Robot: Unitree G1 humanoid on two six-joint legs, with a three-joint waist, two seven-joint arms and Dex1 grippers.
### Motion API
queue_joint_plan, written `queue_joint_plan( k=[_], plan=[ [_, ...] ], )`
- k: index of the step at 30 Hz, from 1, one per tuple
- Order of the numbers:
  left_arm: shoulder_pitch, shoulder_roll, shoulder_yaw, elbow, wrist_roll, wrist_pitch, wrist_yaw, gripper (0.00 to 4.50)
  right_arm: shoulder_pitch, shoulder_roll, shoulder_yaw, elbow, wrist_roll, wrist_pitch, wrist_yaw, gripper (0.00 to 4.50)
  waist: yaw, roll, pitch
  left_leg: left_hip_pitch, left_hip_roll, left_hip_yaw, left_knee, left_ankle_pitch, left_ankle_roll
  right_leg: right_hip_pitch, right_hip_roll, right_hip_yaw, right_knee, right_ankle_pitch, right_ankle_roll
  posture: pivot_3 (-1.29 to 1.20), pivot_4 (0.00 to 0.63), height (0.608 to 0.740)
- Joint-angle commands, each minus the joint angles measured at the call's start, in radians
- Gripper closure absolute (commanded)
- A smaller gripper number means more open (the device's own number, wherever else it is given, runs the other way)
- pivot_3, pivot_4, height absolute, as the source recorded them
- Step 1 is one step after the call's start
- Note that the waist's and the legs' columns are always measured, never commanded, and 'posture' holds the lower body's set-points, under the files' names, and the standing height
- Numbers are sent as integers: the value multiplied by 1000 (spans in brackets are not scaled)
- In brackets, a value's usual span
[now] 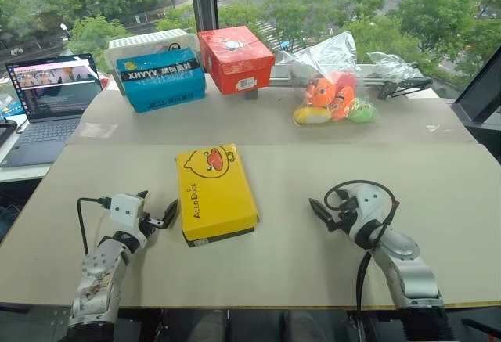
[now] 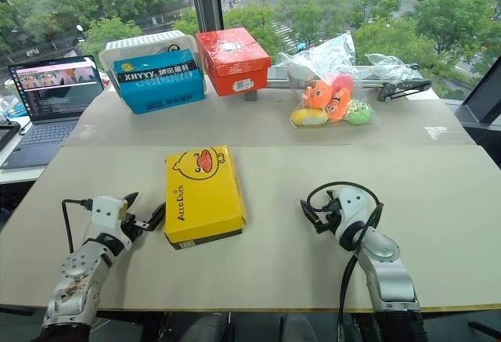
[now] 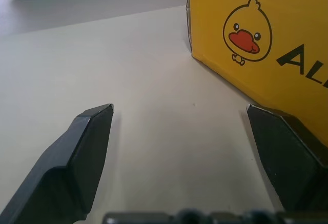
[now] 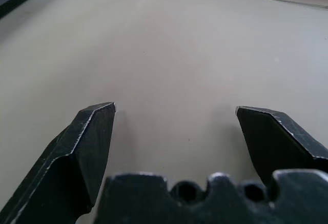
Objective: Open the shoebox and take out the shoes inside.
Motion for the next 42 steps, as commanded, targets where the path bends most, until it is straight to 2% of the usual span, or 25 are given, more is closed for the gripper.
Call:
queue_joint_plan(
  k=[1, 5, 9, 13, 17, 21, 22, 23, 28, 31, 34, 37, 42],
  plan=[
    [0, 33, 32, 3, -9, 9, -8, 70, 0, -31, -6, -13, 12, 7, 36, 14, 0, 0, 0, 0, 0, 0, 0, 0, 0, 0, 0, 0, 0, 0, 0, 0, 150, 740],
    [-47, 139, 98, 12, -79, 37, -95, 70, -79, -116, -30, -67, 99, 115, 142, 14, -3, 0, 0, -1, 0, 0, 0, 0, 0, -1, 1, 0, 0, 0, 0, 0, 150, 740],
    [-72, 223, 116, -5, -103, 52, -156, 70, -152, -179, -24, -68, 125, 152, 202, 14, -6, 0, 1, -3, 0, 0, 0, 0, 0, -3, 1, 0, 0, 0, -1, 0, 150, 740],
    [-61, 284, 106, -1, -68, 15, -212, 1127, -192, -201, 21, -68, 108, 152, 237, 1029, -5, 0, 1, -3, 2, 0, 0, -1, 1, -3, 2, 0, -1, 0, 0, 0, 150, 740],
    [-47, 325, 75, 31, -22, -32, -267, 2823, -244, -178, 87, -31, 78, 120, 265, 2500, -6, 0, 1, -7, 1, 0, 0, -1, 1, -7, 1, 0, -2, 0, 0, 0, 150, 740],
    [-69, 326, 34, 84, 26, -83, -276, 4305, -299, -140, 175, 69, 4, 46, 282, 3860, -5, 0, 1, -6, 1, 0, 0, -1, 1, -5, 1, 0, -2, 0, -1, 0, 150, 740],
    [-74, 322, 17, 90, 41, -100, -277, 4500, -312, -123, 188, 96, -2, 34, 284, 4192, -4, 0, 1, -6, 1, 0, 0, -1, 1, -6, 1, 0, -2, 0, -1, 0, 150, 740],
    [-78, 321, -4, 97, 63, -125, -277, 4500, -323, -107, 201, 125, -12, 20, 286, 4465, -4, 0, 1, -6, 1, 0, 0, -1, 1, -6, 1, 0, -2, 0, -1, 0, 150, 740],
    [-107, 293, -90, 139, 162, -217, -240, 4500, -335, -48, 255, 209, -50, -22, 298, 4465, -1, 0, 1, -7, 1, 0, 0, -1, 1, -7, 0, 0, -2, 0, -1, 0, 150, 740],
    [-96, 278, -194, 145, 269, -302, -234, 4500, -342, 17, 264, 242, -21, -24, 307, 4465, -2, 0, 1, -8, 0, 0, 0, -1, 1, -7, -1, 0, -2, 0, -1, 0, 150, 740],
    [-123, 231, -229, 153, 280, -314, -217, 4500, -349, 45, 300, 287, -76, -59, 290, 4465, -2, 3, -1, -5, 0, 0, 0, -1, 1, -6, -1, 0, -1, 0, -1, 0, 150, 740],
    [-155, 198, -253, 154, 287, -318, -216, 4500, -347, 56, 304, 275, -88, -39, 284, 4465, 1, 3, -1, -3, -1, 0, 0, 0, 1, -3, -1, 0, 0, 0, 0, 0, 150, 740],
    [-198, 137, -329, 130, 291, -318, -256, 4500, -285, 25, 286, 132, -58, 59, 291, 4465, 9, 3, -1, -2, -2, 0, 0, 0, 0, -3, -2, 0, 1, 0, 0, 0, 150, 740]
  ],
)
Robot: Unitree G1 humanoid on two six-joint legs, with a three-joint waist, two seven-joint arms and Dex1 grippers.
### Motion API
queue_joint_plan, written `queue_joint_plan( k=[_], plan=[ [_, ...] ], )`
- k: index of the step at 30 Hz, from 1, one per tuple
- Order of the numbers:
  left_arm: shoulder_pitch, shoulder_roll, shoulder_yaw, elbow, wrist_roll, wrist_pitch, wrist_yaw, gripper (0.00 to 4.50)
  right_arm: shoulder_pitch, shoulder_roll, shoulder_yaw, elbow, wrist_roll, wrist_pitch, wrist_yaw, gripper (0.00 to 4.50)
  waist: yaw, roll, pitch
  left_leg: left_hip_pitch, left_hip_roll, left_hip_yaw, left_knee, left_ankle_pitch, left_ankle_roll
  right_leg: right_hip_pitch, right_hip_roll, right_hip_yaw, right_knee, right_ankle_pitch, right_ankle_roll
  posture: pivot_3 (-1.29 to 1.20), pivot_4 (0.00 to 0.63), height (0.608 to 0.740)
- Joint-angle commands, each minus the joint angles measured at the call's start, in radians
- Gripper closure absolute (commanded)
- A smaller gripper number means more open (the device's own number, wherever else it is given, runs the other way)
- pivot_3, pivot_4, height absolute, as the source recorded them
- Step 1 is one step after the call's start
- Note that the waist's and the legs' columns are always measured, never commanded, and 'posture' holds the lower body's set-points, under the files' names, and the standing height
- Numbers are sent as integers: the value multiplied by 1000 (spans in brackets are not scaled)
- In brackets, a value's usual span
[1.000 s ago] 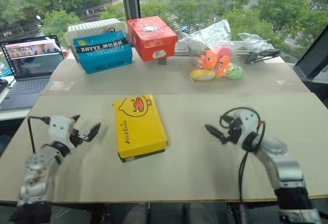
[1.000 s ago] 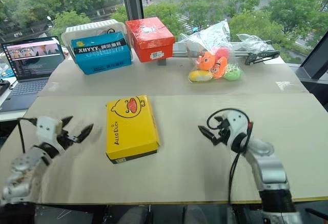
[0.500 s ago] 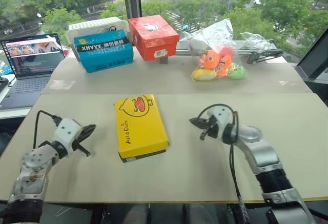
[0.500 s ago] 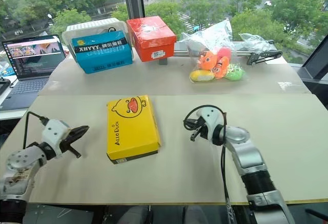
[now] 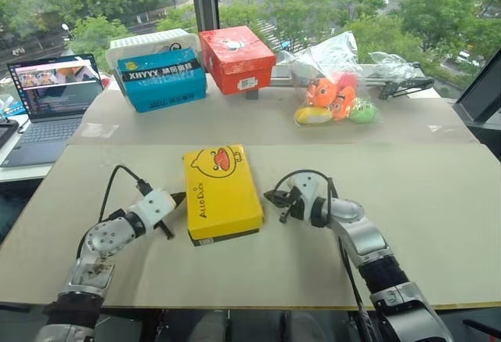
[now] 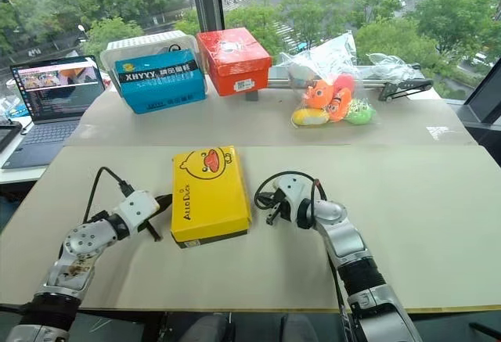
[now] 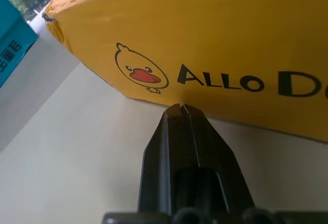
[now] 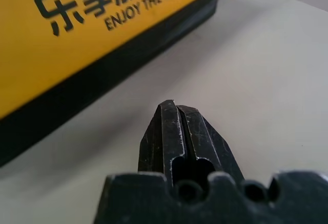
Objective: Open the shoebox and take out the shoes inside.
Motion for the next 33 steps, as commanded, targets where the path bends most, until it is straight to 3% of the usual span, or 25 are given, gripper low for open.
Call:
queue_joint_plan(
  k=[1, 6, 12, 19, 26, 33],
  plan=[
    [-38, -53, -109, -14, 18, -20, -46, 4500, 49, -20, -9, -132, 34, 91, 9, 4465, 5, 0, 0, -1, 0, 0, 0, 0, 0, 0, 0, 0, 0, 0, 0, 0, 150, 740],
    [-155, -142, -205, 52, 39, -39, -100, 4500, 126, -90, -44, -290, 51, 205, 5, 4465, 22, 0, 0, -4, -2, -1, 2, 0, 0, -1, -2, -2, -1, 0, 1, 0, 150, 740],
    [-251, -204, -272, 95, 47, -64, -168, 4500, 299, -218, -209, -487, 98, 329, -24, 4465, 32, -1, 0, -6, -3, -2, 4, 0, 1, 0, -3, -4, -2, -1, 3, 0, 150, 740],
    [-300, -273, -322, 145, 22, -82, -224, 4500, 390, -265, -335, -538, 126, 362, -69, 4465, 14, -1, 0, -8, -3, -1, 7, -2, 3, 0, -2, -3, -2, -1, 4, 0, 150, 740],
    [-367, -177, -228, 201, -10, -57, -249, 4500, 412, -281, -382, -562, 157, 401, -88, 4465, 7, -2, 0, -7, -2, -1, 9, -1, 3, 0, -1, -3, 0, -1, 4, 0, 150, 740],
    [-343, -24, -107, 8, -243, 245, -425, 4500, 408, -411, -477, -495, 174, 371, -23, 4465, -6, -2, 0, -8, -2, -1, 9, -2, 4, -1, -1, -3, 0, -1, 4, 0, 150, 740]
  ],
)
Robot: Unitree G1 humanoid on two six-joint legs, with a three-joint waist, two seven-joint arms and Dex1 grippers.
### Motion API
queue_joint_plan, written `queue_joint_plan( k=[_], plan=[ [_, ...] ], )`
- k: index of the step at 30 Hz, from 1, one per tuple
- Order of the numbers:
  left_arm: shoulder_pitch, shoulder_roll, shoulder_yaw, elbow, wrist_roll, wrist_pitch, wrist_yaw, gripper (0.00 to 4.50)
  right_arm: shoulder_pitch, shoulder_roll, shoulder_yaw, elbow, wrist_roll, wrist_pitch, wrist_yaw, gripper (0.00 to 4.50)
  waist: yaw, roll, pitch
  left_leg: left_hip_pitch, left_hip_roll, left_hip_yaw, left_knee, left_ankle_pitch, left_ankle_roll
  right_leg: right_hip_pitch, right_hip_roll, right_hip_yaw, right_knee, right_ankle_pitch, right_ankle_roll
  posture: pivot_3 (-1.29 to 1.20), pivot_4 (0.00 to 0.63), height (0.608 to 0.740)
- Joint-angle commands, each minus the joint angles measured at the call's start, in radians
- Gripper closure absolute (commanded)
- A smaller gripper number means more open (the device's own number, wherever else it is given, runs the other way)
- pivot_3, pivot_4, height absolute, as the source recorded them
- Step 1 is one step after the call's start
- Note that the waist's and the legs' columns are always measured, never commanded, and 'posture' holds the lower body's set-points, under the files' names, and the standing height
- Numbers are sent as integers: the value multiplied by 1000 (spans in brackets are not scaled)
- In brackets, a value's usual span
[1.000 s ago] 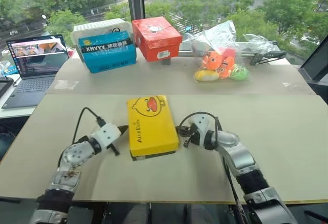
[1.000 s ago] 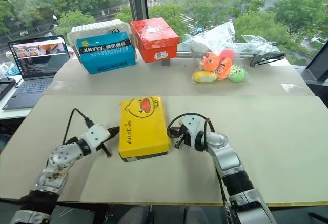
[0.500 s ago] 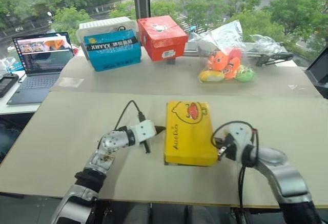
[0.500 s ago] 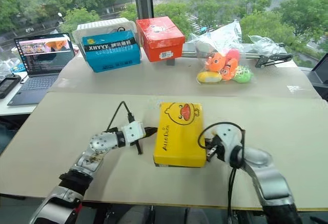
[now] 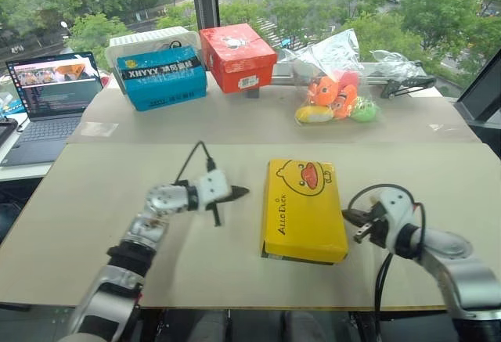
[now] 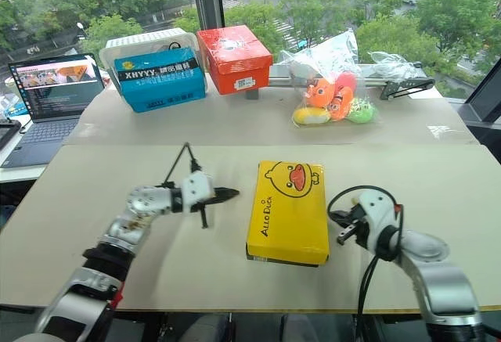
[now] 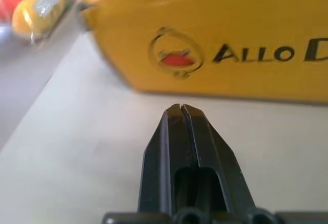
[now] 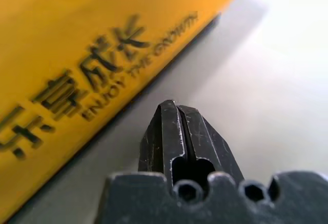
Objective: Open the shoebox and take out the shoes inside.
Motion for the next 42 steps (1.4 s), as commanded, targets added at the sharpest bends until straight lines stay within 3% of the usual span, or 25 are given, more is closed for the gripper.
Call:
queue_joint_plan(
  k=[1, 3, 13, 17, 22, 28, 42],
  plan=[
    [7, 72, 61, -149, -123, 160, -83, 4251, 0, -77, -64, -11, 22, -23, 52, 4491, -1, 0, 0, 0, 0, 0, 0, 0, 0, 0, 0, 0, 0, 0, 0, 0, 150, 740],
    [23, 124, 75, -234, -184, 271, -132, 3839, 13, -125, -75, -34, 39, -10, 93, 4500, -1, 0, 0, 1, 1, 0, 0, 0, 0, 1, 0, 0, 0, 0, 0, 0, 150, 740],
    [25, 362, 140, -487, -355, 605, -253, 93, 52, -242, -75, -50, 80, -9, 189, 4500, -3, 0, 0, 1, 2, 0, 1, 0, 1, 2, 1, 0, 0, 0, 0, 0, 150, 740],
    [-19, 456, 180, -529, -388, 666, -280, 14, 6, -195, -17, 27, 71, -28, 165, 4500, -5, -4, 3, 1, 2, 0, 1, 0, 1, 1, 2, 0, -1, 0, 0, 0, 150, 740],
    [-63, 500, 221, -572, -420, 707, -277, 14, -24, -171, 64, 91, 39, -70, 171, 4500, -4, -3, 3, 1, 2, 1, 0, 0, 1, 1, 2, 1, -1, 0, 0, 0, 150, 740],
    [-106, 580, 266, -628, -506, 786, -311, 14, -63, -162, 111, 54, 75, -46, 207, 4500, -7, -4, 4, 0, 2, 1, 1, 0, 1, 0, 2, 0, 0, 0, 0, 0, 150, 740],
    [-119, 718, 268, -605, -491, 754, -426, 14, -130, -170, 178, -21, 105, -3, 235, 4500, -4, -3, 5, 0, 3, 1, 1, -1, 1, 0, 2, 0, 0, 0, 0, 0, 150, 740]
  ],
)
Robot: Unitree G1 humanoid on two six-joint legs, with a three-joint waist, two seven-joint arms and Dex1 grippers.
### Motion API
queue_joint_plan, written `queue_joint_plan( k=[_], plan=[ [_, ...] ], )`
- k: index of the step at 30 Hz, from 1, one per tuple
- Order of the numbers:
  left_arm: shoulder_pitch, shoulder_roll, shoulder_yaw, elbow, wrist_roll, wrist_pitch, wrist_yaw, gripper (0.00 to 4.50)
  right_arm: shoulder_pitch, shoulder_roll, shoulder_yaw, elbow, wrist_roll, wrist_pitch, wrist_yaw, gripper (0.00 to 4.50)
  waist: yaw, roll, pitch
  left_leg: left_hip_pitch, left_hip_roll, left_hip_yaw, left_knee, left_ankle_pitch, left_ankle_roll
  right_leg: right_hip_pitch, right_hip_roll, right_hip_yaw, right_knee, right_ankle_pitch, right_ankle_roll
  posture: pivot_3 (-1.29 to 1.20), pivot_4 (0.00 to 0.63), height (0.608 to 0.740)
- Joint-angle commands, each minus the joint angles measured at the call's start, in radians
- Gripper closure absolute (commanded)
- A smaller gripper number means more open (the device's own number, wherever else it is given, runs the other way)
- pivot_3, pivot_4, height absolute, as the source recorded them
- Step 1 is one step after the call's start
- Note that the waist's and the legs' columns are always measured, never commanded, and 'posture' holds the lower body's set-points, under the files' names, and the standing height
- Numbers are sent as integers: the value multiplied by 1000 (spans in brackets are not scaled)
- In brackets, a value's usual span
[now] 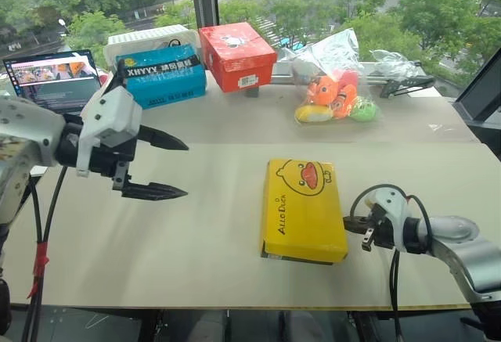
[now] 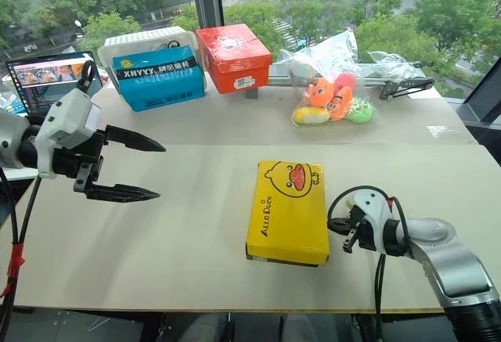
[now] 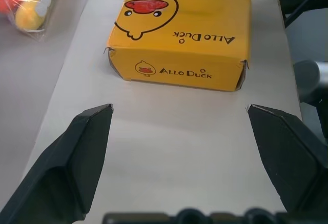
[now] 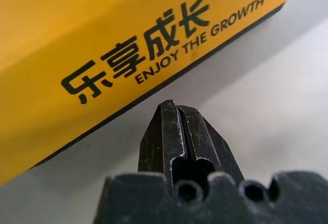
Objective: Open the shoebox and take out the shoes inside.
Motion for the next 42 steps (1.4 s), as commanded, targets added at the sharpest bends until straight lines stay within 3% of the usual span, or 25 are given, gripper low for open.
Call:
queue_joint_plan(
  k=[1, 8, 14, 19, 24, 29, 33, 40, 42],
  plan=[
    [-6, 37, 32, -7, -1, -33, -33, 14, -53, -4, 2, -75, 47, 26, 26, 4500, -3, 0, 0, 0, 0, 0, 0, 0, 0, 0, 0, 0, 0, 0, 0, 0, 150, 740],
    [23, 44, 63, 8, 13, -54, -12, 14, -189, 69, -97, -141, 289, 157, 29, 4500, -10, 0, 1, 0, 2, 0, 0, 0, 0, 0, 2, 1, 1, 0, 0, 0, 150, 740],
    [58, 94, 122, 19, 30, -64, -3, 14, -408, 164, 0, -172, 372, 234, -24, 4500, -16, 0, 1, 0, 2, 0, 0, 0, 0, -1, 2, 1, 1, 0, 0, 0, 150, 740],
    [118, 166, 225, -18, 23, -36, -17, 14, -620, 295, 190, -61, 236, 166, -55, 4500, -29, -1, 2, 0, 3, 0, 0, 0, 0, -2, 3, 1, 1, 0, 0, 0, 150, 740],
    [165, 180, 341, -110, -37, 52, 27, 14, -805, 449, 303, 179, 101, 78, -87, 4500, -30, 0, 2, 0, 3, 0, 0, 0, 0, -4, 3, 1, 2, 0, -1, 0, 150, 740],
    [226, 181, 459, -239, -105, 170, 75, 14, -861, 520, 456, 359, -95, -120, -47, 4500, -28, 0, 2, 0, 3, 0, 0, 0, 0, -4, 4, 1, 2, 0, -1, 0, 150, 740],
    [266, 177, 505, -291, -140, 223, 102, 14, -866, 478, 448, 322, -119, -144, 11, 4500, -28, 0, 3, -2, 3, 0, 0, 0, -1, -5, 3, 1, 2, 0, -1, 0, 150, 740],
    [285, 128, 327, -236, -65, 79, 154, 14, -803, 152, 427, 35, -150, -156, 222, 4500, -18, 0, 3, -2, 2, 0, 0, -1, -1, -4, 3, 0, 0, 0, -1, 0, 150, 740],
    [257, 116, 265, -205, -48, 39, 154, 0, -782, 81, 401, -41, -109, -123, 280, 3937, -20, 0, 3, -2, 3, 0, 0, -1, -1, -4, 4, 1, -1, 0, -1, 0, 150, 740]
  ],
)
